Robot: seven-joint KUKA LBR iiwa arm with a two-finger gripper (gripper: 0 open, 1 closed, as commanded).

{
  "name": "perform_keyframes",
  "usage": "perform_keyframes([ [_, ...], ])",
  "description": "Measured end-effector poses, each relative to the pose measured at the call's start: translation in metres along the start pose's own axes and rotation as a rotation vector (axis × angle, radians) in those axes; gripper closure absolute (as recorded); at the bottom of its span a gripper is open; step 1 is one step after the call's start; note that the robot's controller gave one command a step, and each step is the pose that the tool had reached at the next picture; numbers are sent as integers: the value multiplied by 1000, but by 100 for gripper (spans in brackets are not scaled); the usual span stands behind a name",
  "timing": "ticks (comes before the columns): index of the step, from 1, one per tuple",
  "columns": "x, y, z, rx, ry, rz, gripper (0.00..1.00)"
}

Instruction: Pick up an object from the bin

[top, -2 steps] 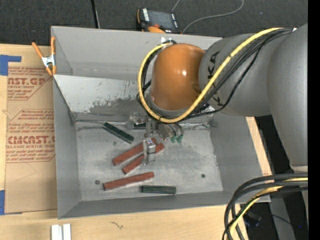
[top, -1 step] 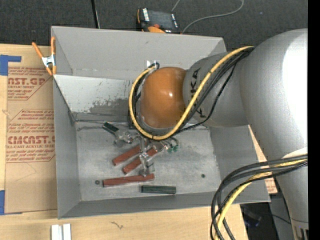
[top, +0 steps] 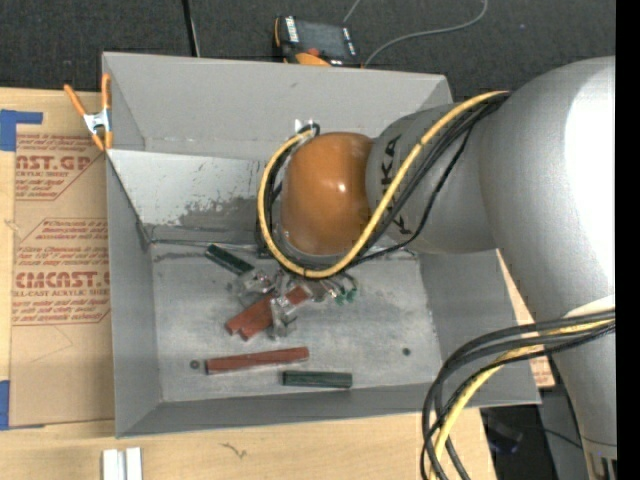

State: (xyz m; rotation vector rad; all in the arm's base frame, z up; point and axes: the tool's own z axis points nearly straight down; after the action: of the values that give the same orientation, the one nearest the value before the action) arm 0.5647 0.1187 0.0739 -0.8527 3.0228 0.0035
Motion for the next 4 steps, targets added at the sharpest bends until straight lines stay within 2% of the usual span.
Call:
perform_keyframes([
  [1, -13, 2, -147, 5, -9, -2, 100],
  [2, -11, 3, -142, 1, -2, -1, 0],
  [3, 11, -60, -11, 1, 5, 286, 0],
  [4, 9, -60, -15, 1, -2, 285, 100],
])
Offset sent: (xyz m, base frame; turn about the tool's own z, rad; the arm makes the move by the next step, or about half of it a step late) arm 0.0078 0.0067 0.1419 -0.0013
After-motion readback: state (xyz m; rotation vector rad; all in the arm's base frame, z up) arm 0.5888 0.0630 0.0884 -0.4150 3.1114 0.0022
